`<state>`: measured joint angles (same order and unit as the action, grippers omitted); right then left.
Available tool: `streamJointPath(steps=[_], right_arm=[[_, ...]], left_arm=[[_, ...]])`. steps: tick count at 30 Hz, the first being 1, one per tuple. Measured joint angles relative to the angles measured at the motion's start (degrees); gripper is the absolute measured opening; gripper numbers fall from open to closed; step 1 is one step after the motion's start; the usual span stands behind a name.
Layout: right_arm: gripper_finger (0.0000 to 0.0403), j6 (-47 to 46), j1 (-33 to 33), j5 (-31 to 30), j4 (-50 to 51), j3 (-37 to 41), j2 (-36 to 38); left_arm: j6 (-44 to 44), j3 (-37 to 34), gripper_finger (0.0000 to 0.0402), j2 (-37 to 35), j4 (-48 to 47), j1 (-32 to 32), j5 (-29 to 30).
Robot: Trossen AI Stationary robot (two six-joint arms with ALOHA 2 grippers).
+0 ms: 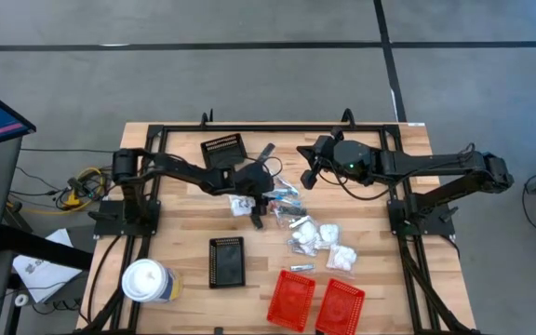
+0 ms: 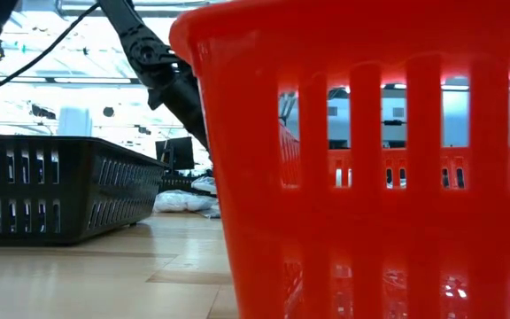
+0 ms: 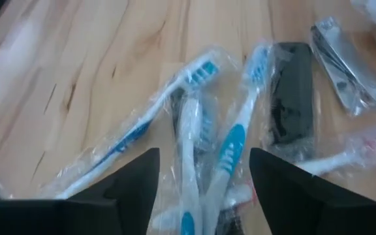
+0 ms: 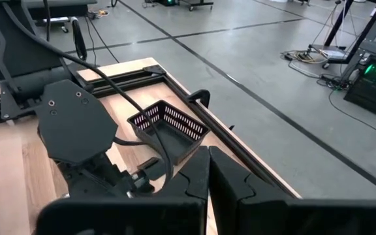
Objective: Pick & Place Travel size toiletries
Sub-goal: Put the blue toothbrush into the top black bin
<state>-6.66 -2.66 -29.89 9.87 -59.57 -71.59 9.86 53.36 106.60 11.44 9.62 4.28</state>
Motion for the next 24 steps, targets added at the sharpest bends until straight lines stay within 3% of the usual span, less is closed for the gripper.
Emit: streamJointPath(steps=[15, 24], right_arm=[[0.0000, -0.90, 0.00, 0.02, -0.04, 0.00, 0.00], [0.0000, -0.90, 0.00, 0.00, -0.02, 0.00, 0.00]], left_arm=[[-3.29, -0.22, 0.0174, 0.40, -0.66, 2.74, -3.21], [-3.30, -0.22, 0.0160, 0.40, -1.56, 2.74, -6.16]])
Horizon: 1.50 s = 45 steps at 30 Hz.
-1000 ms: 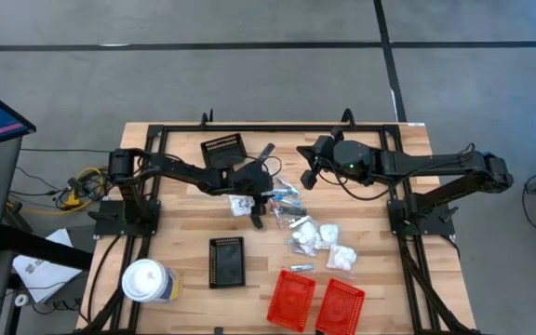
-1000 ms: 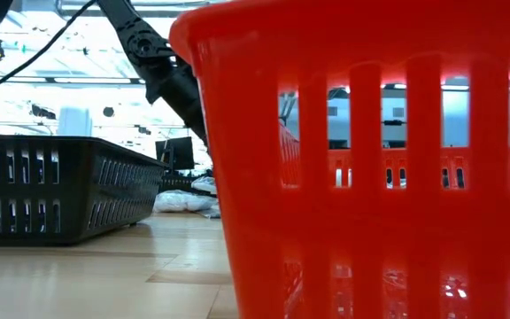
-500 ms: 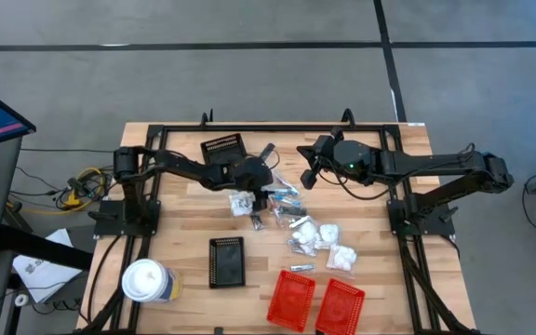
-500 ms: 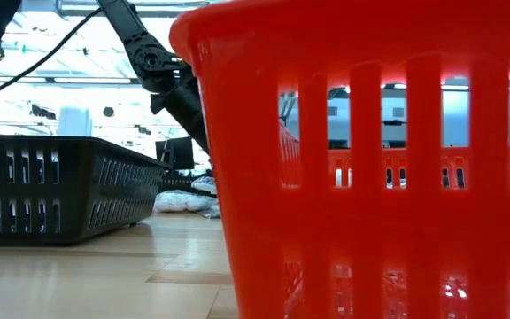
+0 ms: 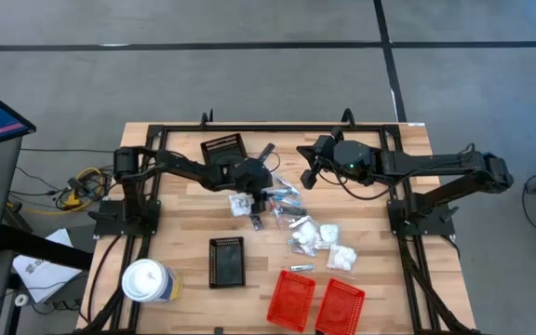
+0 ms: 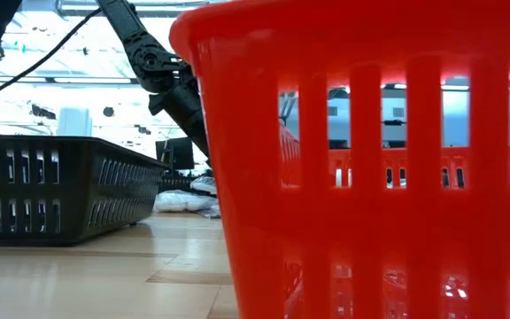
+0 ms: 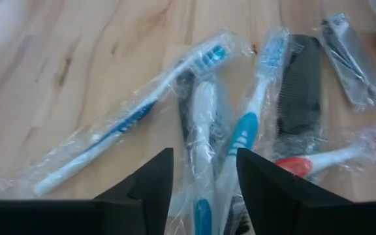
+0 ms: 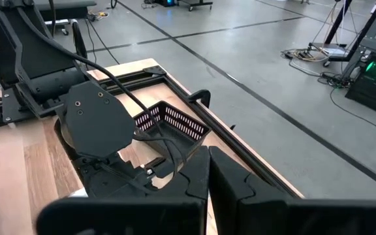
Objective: Pick & Place Travel size toiletries
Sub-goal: Put the blue toothbrush into the top black bin
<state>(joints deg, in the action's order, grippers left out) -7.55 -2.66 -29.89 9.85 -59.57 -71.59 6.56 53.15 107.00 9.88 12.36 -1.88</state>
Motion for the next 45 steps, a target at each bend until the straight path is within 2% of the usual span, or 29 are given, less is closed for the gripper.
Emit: streamJointPath(steps=[7, 13, 18, 22, 24, 34, 40, 42, 45], right_arm=[[0.0000, 0.00, 0.00, 0.02, -0.02, 0.00, 0.00], [0.0000, 0.00, 0.00, 0.02, -0.01, 0.00, 0.00], [0.0000, 0.00, 0.00, 0.02, 0.00, 0.00, 0.00], [0.0000, 0.00, 0.00, 0.02, -0.02, 0.00, 0.00], [0.0000, 0.00, 0.00, 0.00, 0.00, 0.00, 0.00], [0.0000, 0.00, -0.01, 0.02, 0.04, 0.00, 0.00], [0.0000, 0.00, 0.00, 0.02, 0.43, 0.01, 0.00], [0.0000, 0.00, -0.02, 0.00, 0.65, 0.02, 0.00], [0.0000, 0.00, -0.02, 0.00, 1.24, 0.02, 0.00]], left_arm=[[0.01, 0.00, 0.0156, 0.00, -0.87, 0.00, -1.60], [0.14, 0.00, 0.0130, 0.00, -0.99, 0.00, -1.60], [0.08, 0.00, 0.0089, 0.00, -1.17, 0.44, -1.60], [-0.78, 0.00, 0.0027, 0.00, -1.13, 0.83, -1.32], [-1.17, 0.16, 0.0010, 0.00, -1.16, 0.94, -1.11], [-1.74, 1.51, 0.0004, 0.00, -1.28, 0.22, -0.53], [-1.37, 2.01, 0.0002, -3.63, -4.94, 0.09, 5.67], [-1.46, 2.78, 0.0001, -6.80, -7.18, -0.01, 9.36], [-2.89, 3.11, 0.0001, -13.25, -12.58, -0.50, 18.49]])
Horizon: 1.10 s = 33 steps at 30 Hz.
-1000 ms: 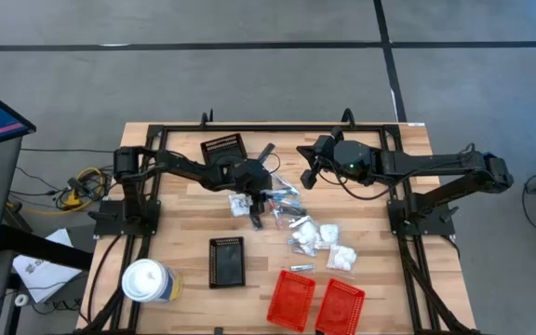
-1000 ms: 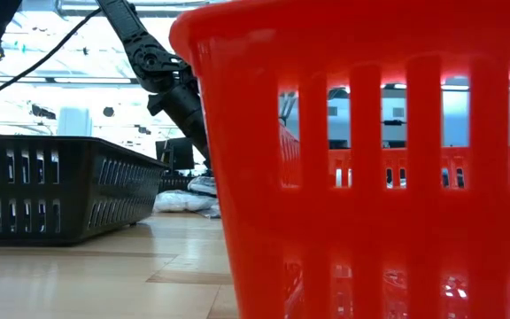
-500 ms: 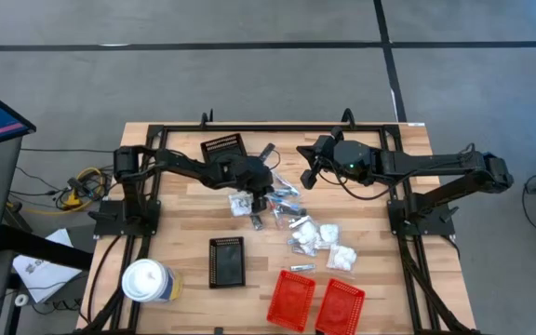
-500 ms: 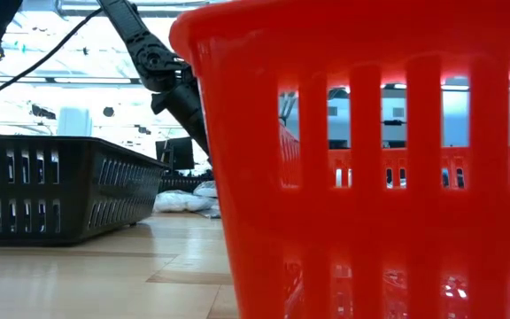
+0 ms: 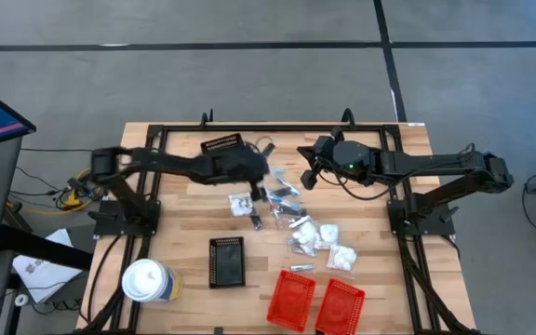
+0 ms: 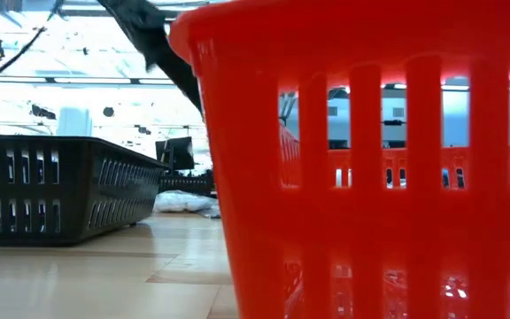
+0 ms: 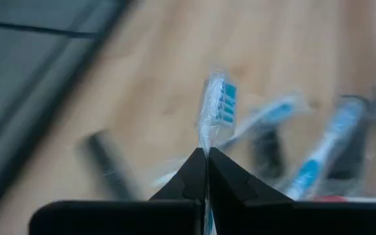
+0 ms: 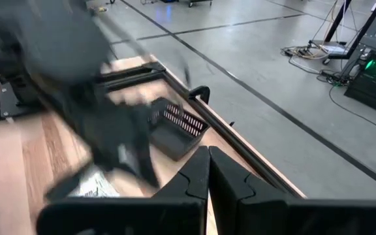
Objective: Pick & Place Travel size toiletries
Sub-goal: Put the blue toothbrush into the top black bin
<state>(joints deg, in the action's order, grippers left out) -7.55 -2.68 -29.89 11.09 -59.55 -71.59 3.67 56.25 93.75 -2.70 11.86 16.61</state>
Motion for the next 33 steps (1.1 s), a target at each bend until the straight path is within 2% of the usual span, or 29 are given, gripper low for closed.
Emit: streamJointPath(steps=[3, 6, 12, 21, 24, 33], right_arm=[[0.0000, 0.00, 0.00, -0.02, 1.47, 0.00, 0.00], [0.0000, 0.00, -0.02, -0.02, 2.40, 0.02, 0.00], [0.0000, 0.00, -0.02, -0.04, 3.86, 0.00, 0.02], [0.0000, 0.12, 0.35, -0.07, 4.14, 0.00, 0.02], [0.0000, 0.17, 0.24, -0.08, 4.13, 0.00, 0.02], [0.0000, 0.08, 0.24, -0.11, 3.89, 0.00, 0.02]], left_arm=[[-4.72, -0.01, 0.0001, -6.35, -6.97, 0.60, 8.37], [-9.20, -0.11, 0.0001, -10.49, -13.32, 2.61, 13.18], [-14.87, -0.42, 0.0001, -10.82, -23.65, 9.12, 14.55], [-18.00, -3.96, 0.0001, -4.38, -21.06, 15.26, 12.95], [-17.54, -3.96, 0.0001, -1.69, -18.12, 15.65, 10.84], [-16.00, -3.98, 0.0005, 3.81, -11.39, 17.02, 9.99]])
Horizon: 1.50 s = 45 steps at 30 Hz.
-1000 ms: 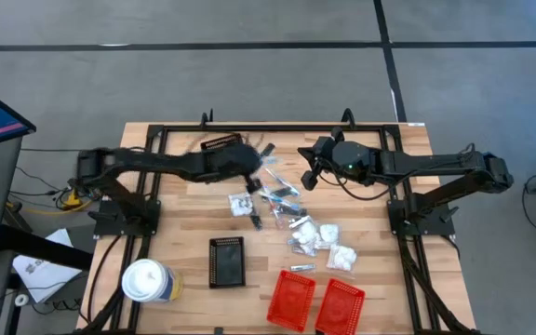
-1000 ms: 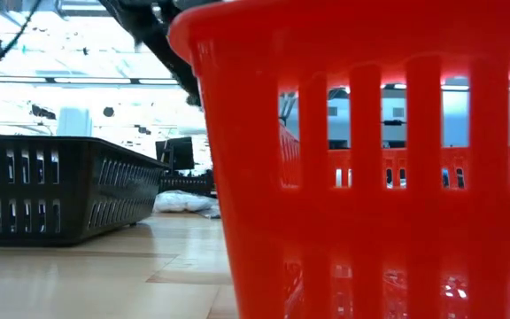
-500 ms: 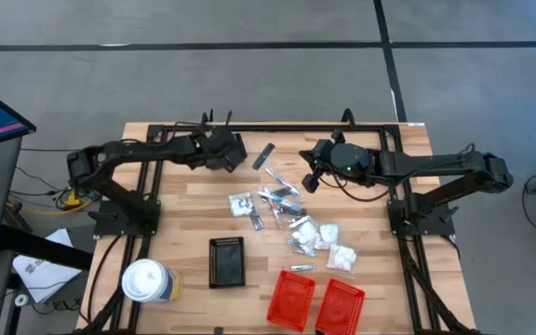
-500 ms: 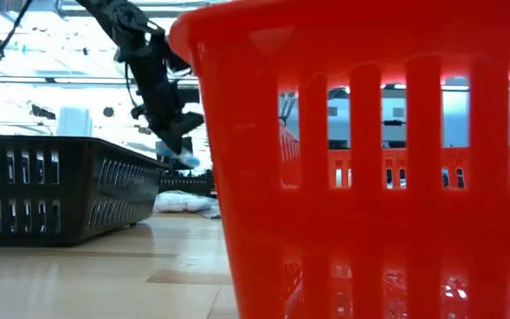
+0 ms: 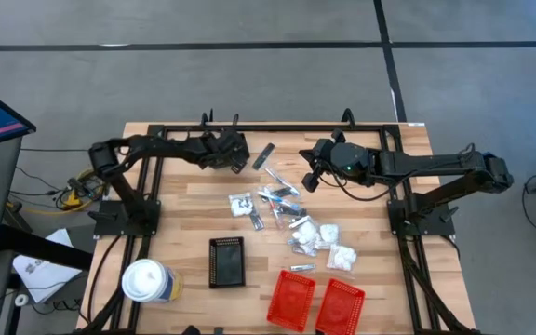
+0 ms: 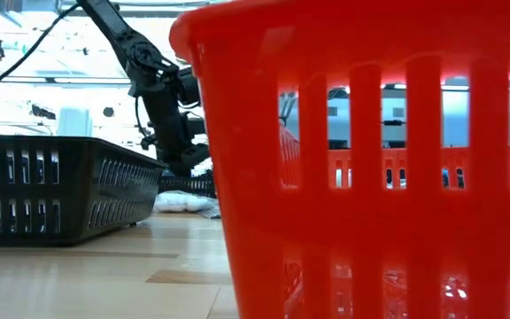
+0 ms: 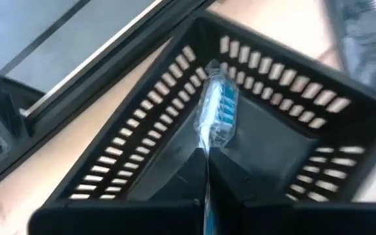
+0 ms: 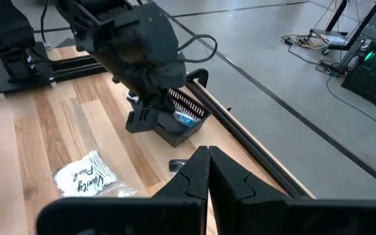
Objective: Pick & Place Travel size toiletries
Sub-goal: Put the blue toothbrush into the top black bin, then put the cotton pack into the bottom black bin
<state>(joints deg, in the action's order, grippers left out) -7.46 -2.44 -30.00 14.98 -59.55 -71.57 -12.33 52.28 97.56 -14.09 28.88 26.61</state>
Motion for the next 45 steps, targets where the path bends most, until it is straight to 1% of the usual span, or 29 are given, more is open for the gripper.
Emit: streamJointPath(steps=[2, 4, 6, 9, 12, 13, 16, 19, 22, 26, 30, 35, 39, 40, 44, 45], right_arm=[[0.0000, -0.02, 0.02, 0.00, -0.02, 0.00, 0.00], [0.0000, -0.04, 0.02, 0.00, -0.02, 0.00, 0.00], [0.0000, -0.04, 0.02, 0.00, -0.02, 0.00, 0.00], [0.0000, -0.04, 0.02, 0.00, -0.04, 0.00, 0.00], [0.0000, 0.15, 0.02, 0.00, -0.07, 0.00, 0.00], [0.0000, 0.35, 0.02, -0.02, -0.15, 0.00, 0.00], [0.0000, 0.39, 0.02, -0.02, -0.15, 0.00, 0.00], [0.0000, 0.39, 0.02, -0.02, -0.23, 0.00, 0.00], [0.0000, 0.39, 0.02, -0.02, -0.33, 0.00, 0.00], [0.0000, 0.39, 0.07, 0.00, -0.39, 0.00, 0.00], [0.0000, 0.39, 0.17, 0.00, -0.42, 0.00, 0.00], [0.0000, 0.39, 0.15, 0.00, -0.44, 0.00, 0.00], [0.0000, 0.39, 0.17, 0.01, -0.42, 0.00, 0.00], [0.0000, 0.39, 0.17, 0.03, -0.42, 0.00, 0.01], [0.0000, 0.39, 0.17, 0.13, -0.02, 0.00, 0.92], [0.0000, 0.39, 0.18, 0.13, -0.01, 0.00, 1.49]], left_arm=[[-0.11, 0.02, 0.0014, 0.21, 0.42, 0.18, 0.03], [-0.11, 0.02, 0.0031, 0.13, 0.48, 0.03, 0.10], [-0.01, -0.01, 0.0057, -0.72, 0.09, -0.39, 0.31], [0.49, 0.02, 0.0105, -2.67, -0.14, -1.63, 3.40], [1.78, 0.02, 0.0150, -6.00, -0.56, -3.38, 6.50], [1.88, 0.03, 0.0163, -7.32, -0.26, -3.99, 6.67], [1.98, 0.02, 0.0193, -11.64, -0.23, -6.10, 6.31], [1.86, 0.04, 0.0210, -15.95, -0.02, -9.08, 4.52], [1.81, 0.05, 0.0216, -19.22, 0.32, -12.82, 1.78], [3.22, 0.04, 0.0211, -21.55, 1.48, -18.81, -1.40], [4.31, 0.04, 0.0201, -21.45, 2.82, -24.98, -1.82], [1.11, -0.02, 0.0191, -20.56, 5.14, -30.23, -2.01], [4.91, -0.01, 0.0183, -19.89, 5.63, -32.92, -2.71], [6.15, 0.02, 0.0181, -19.17, 6.63, -33.12, -4.28], [10.88, 0.05, 0.0180, -14.65, 9.76, -32.57, -14.88], [11.88, 0.06, 0.0181, -12.99, 10.46, -32.47, -15.87]])
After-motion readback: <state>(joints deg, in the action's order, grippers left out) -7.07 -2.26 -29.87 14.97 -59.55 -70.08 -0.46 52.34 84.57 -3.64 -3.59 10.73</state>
